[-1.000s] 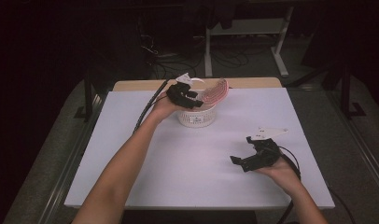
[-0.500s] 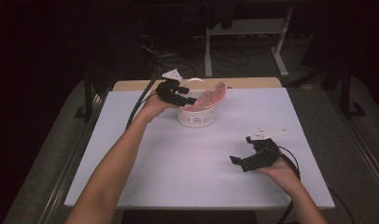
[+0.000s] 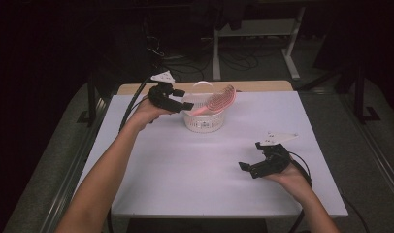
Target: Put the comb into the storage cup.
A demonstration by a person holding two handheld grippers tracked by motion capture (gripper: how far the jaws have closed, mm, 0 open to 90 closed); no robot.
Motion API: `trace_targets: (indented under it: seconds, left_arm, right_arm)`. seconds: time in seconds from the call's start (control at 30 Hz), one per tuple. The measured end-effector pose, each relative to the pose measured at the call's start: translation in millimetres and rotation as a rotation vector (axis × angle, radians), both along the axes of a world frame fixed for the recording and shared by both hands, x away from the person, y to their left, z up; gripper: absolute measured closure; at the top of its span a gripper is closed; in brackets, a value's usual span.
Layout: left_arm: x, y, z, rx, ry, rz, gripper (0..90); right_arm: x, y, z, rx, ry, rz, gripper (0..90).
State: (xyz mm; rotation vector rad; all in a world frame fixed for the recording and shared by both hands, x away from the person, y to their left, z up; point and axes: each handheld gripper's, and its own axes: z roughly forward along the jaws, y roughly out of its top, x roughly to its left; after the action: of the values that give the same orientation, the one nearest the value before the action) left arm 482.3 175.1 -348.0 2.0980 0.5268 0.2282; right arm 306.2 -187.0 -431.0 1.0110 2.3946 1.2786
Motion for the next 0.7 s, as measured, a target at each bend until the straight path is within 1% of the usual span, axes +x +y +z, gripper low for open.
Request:
trace_targets:
  seconds: [0.23, 0.33, 0.5, 0.57, 0.7]
  left_arm:
    - [-12.1, 13.4, 1.8, 0.000, 0.001, 0.023, 19.4]
    - [-19.0, 17.5, 2.2, 0.001, 0.002, 0.024, 18.4]
    - [-31.5, 23.2, 2.3, 0.012, 0.011, 0.021, 14.1]
    - [-37.2, 26.6, 2.7, 0.007, 0.004, 0.022, 13.6]
    - [-47.8, 32.9, 1.7, 0.005, 0.006, 0.029, 12.7]
  right_arm:
    - [-0.1, -0.7, 0.3, 0.002, -0.001, 0.000, 0.2]
    - [-0.7, -1.2, 0.7, 0.002, -0.001, -0.002, 0.2]
    - [-1.0, -0.7, 1.0, 0.002, -0.003, 0.001, 0.2]
    - [-1.0, -0.3, 0.8, 0.000, -0.003, 0.002, 0.2]
    - [-1.3, -0.3, 0.9, -0.002, -0.004, 0.002, 0.2]
